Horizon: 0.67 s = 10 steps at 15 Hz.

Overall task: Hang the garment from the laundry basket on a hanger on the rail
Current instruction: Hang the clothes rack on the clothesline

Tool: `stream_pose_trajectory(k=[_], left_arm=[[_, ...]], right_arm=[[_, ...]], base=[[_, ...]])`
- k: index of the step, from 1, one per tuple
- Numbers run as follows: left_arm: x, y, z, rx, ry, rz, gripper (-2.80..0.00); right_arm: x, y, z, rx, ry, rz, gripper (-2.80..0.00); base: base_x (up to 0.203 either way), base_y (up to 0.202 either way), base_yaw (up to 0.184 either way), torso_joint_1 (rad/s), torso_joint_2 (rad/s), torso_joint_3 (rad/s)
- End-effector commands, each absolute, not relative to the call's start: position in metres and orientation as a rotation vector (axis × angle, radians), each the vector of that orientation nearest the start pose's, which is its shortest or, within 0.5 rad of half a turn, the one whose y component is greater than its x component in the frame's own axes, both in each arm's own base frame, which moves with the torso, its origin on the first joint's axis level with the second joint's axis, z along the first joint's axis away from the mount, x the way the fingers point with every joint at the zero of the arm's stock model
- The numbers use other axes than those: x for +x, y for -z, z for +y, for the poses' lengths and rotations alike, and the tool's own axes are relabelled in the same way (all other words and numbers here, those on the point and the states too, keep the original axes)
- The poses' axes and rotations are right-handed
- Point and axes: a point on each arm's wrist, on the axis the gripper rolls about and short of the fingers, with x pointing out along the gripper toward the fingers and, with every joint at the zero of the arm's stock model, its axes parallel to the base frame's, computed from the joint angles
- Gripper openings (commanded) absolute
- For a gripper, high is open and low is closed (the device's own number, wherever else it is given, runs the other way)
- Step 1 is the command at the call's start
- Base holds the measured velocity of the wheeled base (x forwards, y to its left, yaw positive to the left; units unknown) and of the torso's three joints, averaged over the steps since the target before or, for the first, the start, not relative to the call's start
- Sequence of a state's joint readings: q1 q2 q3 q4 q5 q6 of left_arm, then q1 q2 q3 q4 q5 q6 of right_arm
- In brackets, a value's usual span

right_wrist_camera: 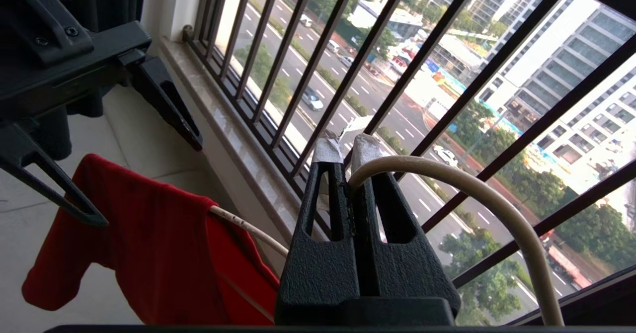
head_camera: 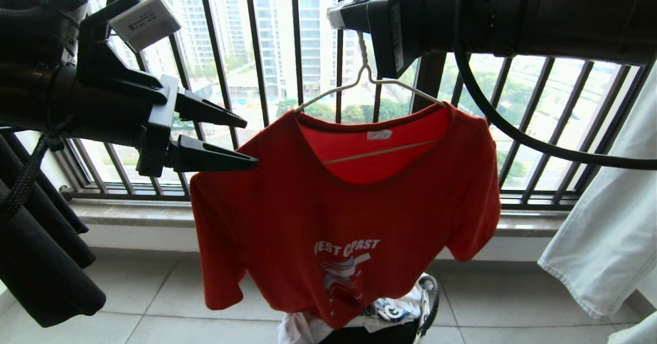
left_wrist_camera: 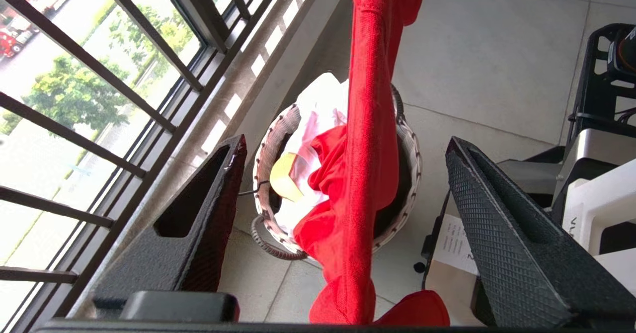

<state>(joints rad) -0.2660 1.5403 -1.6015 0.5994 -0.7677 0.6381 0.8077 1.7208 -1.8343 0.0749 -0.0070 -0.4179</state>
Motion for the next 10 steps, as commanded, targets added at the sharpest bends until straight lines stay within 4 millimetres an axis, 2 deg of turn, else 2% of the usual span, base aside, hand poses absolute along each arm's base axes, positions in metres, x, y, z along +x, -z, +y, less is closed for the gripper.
stream_pose_trajectory(k=[1,8,10], left_arm=[[0.239,-0.331,-0.083,0.427,1.16,0.216,0.0],[0.26,-0.322,-0.115,0.464,1.242,0.146,0.0],[0.265,-0.318,-0.119,0.461,1.251,0.155,0.0]], right_arm=[[0.215,-0.396,0.225,-0.379,-0.783,-0.205,-2.8],[0.213,-0.398,0.223,-0.34,-0.799,-0.204,-2.8],[0.212,-0.399,0.223,-0.338,-0.798,-0.208,-2.8]], base=[[0.0,0.0,0.0,0.0,0.0,0.0],[0.0,0.0,0.0,0.0,0.0,0.0],[0.0,0.0,0.0,0.0,0.0,0.0]])
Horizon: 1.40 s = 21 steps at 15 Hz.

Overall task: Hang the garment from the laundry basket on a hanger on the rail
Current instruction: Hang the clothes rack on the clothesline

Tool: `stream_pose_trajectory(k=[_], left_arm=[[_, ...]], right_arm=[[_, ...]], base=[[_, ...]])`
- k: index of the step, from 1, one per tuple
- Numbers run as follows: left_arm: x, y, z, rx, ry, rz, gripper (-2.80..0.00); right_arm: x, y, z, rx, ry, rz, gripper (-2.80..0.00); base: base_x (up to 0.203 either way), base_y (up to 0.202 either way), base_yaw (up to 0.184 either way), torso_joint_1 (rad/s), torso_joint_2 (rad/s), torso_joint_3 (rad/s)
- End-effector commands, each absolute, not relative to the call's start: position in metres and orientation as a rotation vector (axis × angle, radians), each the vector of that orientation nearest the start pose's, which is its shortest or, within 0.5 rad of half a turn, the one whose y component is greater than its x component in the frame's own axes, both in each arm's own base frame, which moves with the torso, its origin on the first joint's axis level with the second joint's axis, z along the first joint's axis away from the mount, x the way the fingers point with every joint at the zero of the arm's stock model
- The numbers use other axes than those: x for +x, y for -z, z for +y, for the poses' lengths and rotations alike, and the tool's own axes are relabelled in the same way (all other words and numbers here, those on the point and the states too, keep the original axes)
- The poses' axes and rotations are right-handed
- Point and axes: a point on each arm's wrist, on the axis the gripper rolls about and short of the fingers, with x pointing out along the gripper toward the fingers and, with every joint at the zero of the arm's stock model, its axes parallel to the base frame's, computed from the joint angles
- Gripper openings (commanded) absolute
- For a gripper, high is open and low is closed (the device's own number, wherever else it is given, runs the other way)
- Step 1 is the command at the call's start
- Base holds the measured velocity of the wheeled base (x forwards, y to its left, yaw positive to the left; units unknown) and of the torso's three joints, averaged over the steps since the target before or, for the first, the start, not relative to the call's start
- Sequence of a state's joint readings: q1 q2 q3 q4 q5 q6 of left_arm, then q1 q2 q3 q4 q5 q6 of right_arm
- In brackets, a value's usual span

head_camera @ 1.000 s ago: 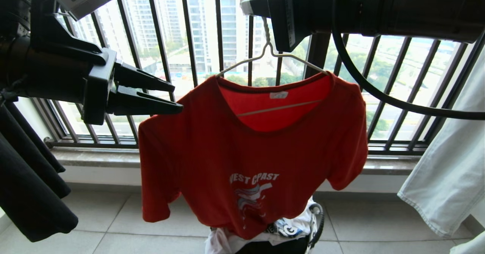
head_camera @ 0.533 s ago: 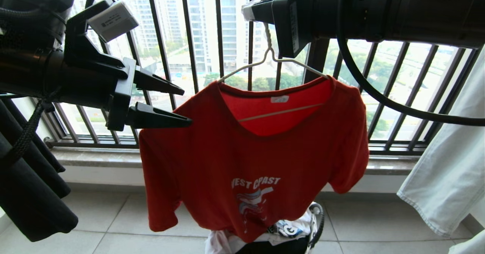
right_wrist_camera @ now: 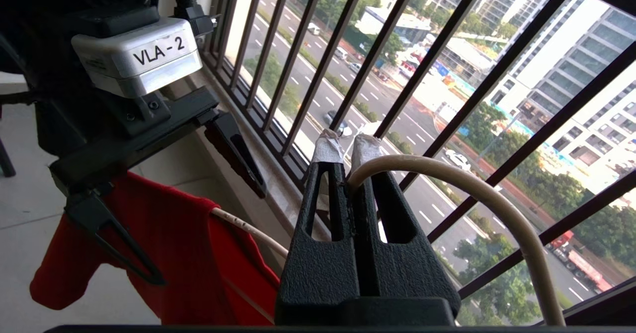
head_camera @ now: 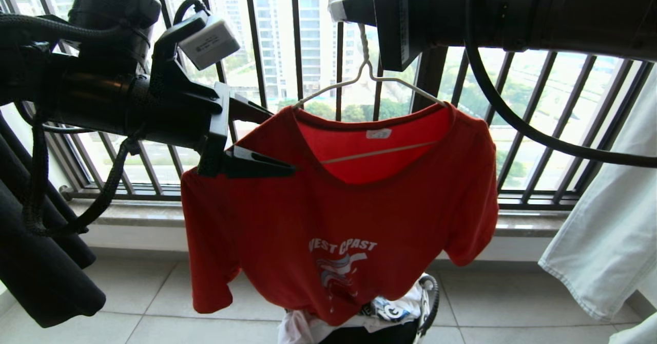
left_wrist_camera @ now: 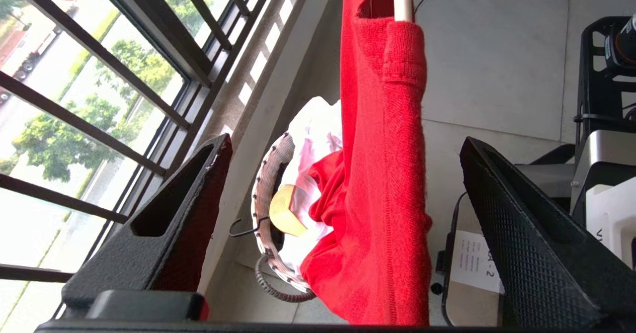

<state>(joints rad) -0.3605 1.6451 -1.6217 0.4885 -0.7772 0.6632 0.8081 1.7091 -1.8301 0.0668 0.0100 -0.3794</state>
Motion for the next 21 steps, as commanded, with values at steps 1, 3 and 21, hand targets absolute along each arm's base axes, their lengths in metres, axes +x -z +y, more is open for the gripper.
stream_pose_trajectory(k=[1,3,21], left_arm=[[0.2654,-0.3175,-0.1198,0.461,1.253,0.157,0.0],[0.2676,-0.3175,-0.1216,0.461,1.256,0.155,0.0],[0.2633,-0.3222,-0.1204,0.467,1.253,0.137,-2.8]], right_arm=[[0.2125,-0.3988,0.2228,-0.339,-0.798,-0.207,-2.8],[0.2128,-0.3988,0.2232,-0.338,-0.798,-0.208,-2.8],[0.2149,-0.3968,0.2252,-0.342,-0.796,-0.202,-2.8]], base=[[0.0,0.0,0.0,0.0,0.0,0.0],[0.0,0.0,0.0,0.0,0.0,0.0],[0.0,0.0,0.0,0.0,0.0,0.0]])
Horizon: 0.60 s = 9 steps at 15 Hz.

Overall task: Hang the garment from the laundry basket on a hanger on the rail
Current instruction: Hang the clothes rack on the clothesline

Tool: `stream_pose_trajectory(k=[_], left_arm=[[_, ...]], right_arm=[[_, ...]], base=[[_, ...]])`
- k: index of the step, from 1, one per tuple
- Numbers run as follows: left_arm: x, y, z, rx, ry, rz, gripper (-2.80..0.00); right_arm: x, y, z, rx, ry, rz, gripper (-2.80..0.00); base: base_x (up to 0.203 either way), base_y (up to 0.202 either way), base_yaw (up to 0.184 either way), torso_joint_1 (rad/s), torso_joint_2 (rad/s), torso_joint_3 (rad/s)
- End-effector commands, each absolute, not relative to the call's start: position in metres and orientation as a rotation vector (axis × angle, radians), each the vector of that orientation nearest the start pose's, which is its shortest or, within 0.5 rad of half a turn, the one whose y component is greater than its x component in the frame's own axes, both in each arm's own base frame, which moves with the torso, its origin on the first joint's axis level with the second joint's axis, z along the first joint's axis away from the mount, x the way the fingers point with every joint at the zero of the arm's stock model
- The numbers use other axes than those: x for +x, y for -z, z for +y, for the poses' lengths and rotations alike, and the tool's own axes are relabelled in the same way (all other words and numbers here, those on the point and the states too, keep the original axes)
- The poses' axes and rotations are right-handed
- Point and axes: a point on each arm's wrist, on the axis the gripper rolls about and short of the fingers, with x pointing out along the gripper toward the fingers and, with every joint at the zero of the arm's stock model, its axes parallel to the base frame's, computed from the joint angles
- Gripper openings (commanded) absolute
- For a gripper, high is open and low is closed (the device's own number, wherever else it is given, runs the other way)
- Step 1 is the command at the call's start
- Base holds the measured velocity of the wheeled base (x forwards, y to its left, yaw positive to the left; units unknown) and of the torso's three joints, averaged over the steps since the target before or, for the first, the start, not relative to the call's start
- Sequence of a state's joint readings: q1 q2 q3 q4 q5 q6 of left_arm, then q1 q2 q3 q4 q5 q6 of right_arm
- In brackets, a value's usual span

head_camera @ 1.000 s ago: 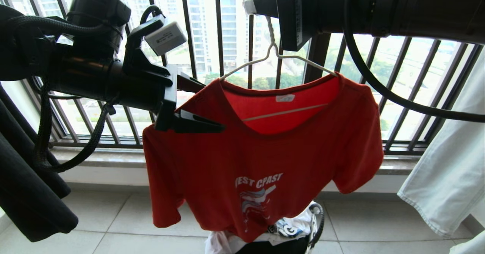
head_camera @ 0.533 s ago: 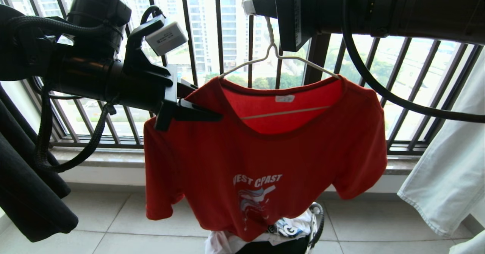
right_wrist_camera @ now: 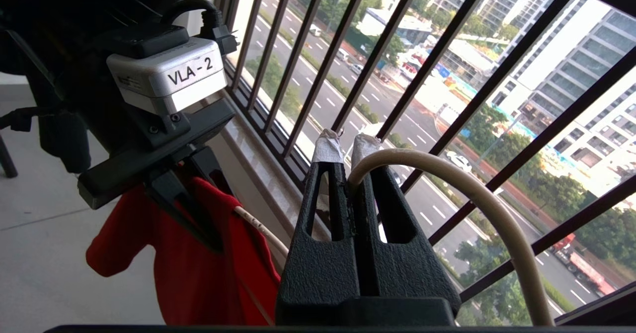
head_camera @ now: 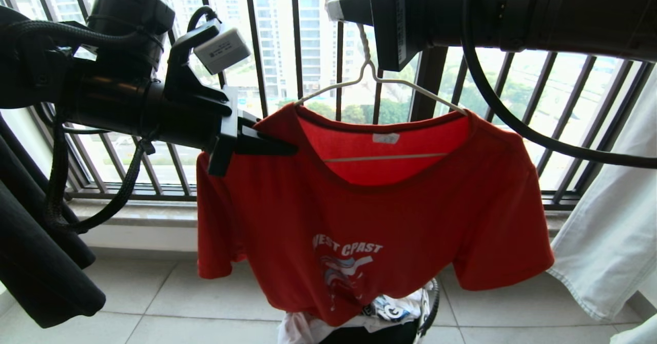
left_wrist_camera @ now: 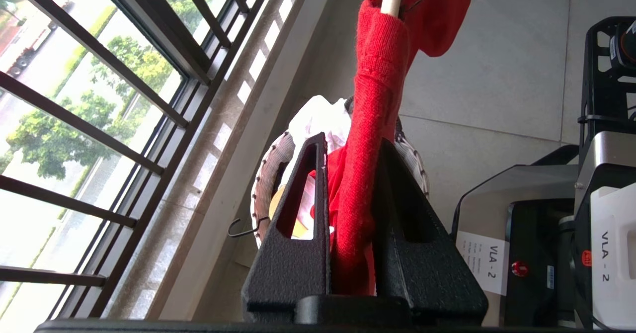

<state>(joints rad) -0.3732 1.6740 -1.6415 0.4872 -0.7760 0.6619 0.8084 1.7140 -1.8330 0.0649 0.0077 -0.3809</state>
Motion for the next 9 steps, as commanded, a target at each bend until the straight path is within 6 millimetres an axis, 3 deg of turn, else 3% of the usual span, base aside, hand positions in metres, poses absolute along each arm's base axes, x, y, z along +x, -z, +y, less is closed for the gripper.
stream_pose_trajectory(k=[1,4,5,9], left_arm=[[0.2624,-0.3231,-0.1201,0.467,1.253,0.134,-2.8],[0.2619,-0.3235,-0.1199,0.468,1.252,0.132,-2.8],[0.2615,-0.3239,-0.1197,0.467,1.252,0.131,-2.8],[0.2601,-0.3249,-0.1192,0.468,1.25,0.129,-2.8]], right_arm=[[0.2149,-0.3968,0.2252,-0.342,-0.795,-0.202,-2.8],[0.2153,-0.3964,0.225,-0.343,-0.792,-0.2,-2.8],[0.2151,-0.3964,0.2253,-0.343,-0.793,-0.2,0.0],[0.2155,-0.3949,0.225,-0.344,-0.792,-0.194,0.0]], base=[[0.0,0.0,0.0,0.0,0.0,0.0],[0.0,0.0,0.0,0.0,0.0,0.0],[0.0,0.0,0.0,0.0,0.0,0.0],[0.0,0.0,0.0,0.0,0.0,0.0]])
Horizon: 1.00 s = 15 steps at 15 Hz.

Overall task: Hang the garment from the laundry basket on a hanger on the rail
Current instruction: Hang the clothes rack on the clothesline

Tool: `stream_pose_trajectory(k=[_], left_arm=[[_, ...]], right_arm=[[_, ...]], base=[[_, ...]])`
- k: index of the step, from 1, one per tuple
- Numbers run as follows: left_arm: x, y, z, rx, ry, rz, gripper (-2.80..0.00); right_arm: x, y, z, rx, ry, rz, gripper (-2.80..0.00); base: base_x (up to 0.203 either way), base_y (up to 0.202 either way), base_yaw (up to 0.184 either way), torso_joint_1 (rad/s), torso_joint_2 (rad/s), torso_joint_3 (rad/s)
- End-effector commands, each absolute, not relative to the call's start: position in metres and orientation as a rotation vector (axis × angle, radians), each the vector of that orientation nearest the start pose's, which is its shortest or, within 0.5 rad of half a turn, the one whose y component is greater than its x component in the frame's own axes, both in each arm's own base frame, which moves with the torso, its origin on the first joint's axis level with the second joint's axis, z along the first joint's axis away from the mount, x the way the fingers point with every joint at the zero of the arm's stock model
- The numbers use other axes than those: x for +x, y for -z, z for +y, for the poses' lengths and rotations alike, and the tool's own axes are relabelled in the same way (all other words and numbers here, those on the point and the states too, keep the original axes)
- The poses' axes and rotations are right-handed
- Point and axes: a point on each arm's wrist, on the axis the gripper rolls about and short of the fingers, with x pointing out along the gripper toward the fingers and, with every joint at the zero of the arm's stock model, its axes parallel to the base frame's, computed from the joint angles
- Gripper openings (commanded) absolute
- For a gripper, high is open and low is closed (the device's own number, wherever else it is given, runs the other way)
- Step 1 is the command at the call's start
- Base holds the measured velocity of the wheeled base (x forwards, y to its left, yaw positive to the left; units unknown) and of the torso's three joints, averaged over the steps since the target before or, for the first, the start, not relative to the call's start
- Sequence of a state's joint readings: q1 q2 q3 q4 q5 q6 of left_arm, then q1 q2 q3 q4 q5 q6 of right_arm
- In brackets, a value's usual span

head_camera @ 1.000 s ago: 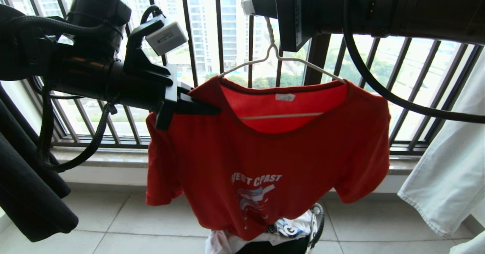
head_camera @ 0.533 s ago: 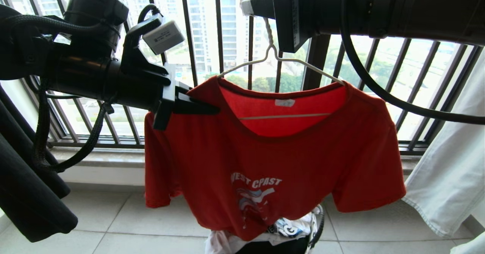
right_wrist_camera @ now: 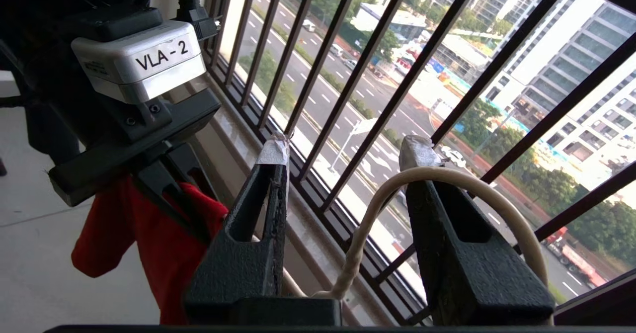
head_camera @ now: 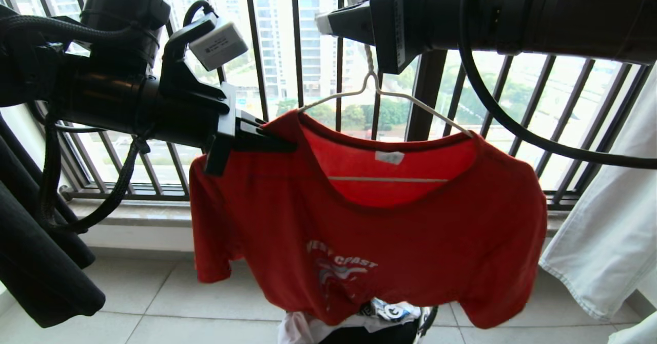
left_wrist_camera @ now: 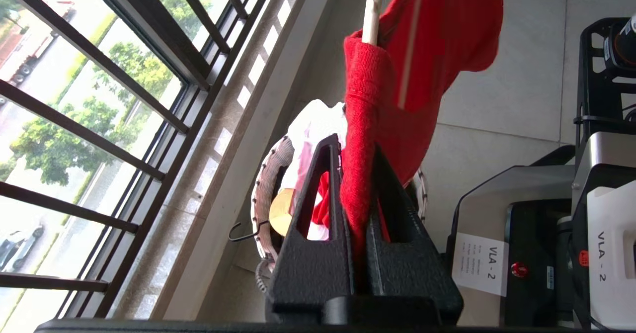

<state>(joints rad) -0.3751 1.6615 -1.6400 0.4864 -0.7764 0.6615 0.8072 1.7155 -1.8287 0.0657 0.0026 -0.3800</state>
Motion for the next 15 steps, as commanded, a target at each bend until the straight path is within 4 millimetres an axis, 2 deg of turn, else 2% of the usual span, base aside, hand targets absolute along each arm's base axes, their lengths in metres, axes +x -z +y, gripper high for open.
stream_pose_trajectory(k=[1,6,11,15], left_arm=[[0.26,-0.325,-0.119,0.469,1.248,0.128,-2.8],[0.257,-0.328,-0.118,0.466,1.245,0.121,-2.8],[0.256,-0.327,-0.118,0.463,1.249,0.127,-2.8],[0.253,-0.332,-0.119,0.447,1.245,0.123,-2.8]], right_arm=[[0.216,-0.394,0.225,-0.346,-0.793,-0.189,0.0],[0.219,-0.387,0.223,-0.359,-0.782,-0.162,0.0],[0.219,-0.391,0.222,-0.349,-0.771,-0.194,0.0],[0.227,-0.386,0.219,-0.353,-0.74,-0.177,0.0]], base=[[0.0,0.0,0.0,0.0,0.0,0.0],[0.0,0.0,0.0,0.0,0.0,0.0],[0.0,0.0,0.0,0.0,0.0,0.0],[0.0,0.0,0.0,0.0,0.0,0.0]])
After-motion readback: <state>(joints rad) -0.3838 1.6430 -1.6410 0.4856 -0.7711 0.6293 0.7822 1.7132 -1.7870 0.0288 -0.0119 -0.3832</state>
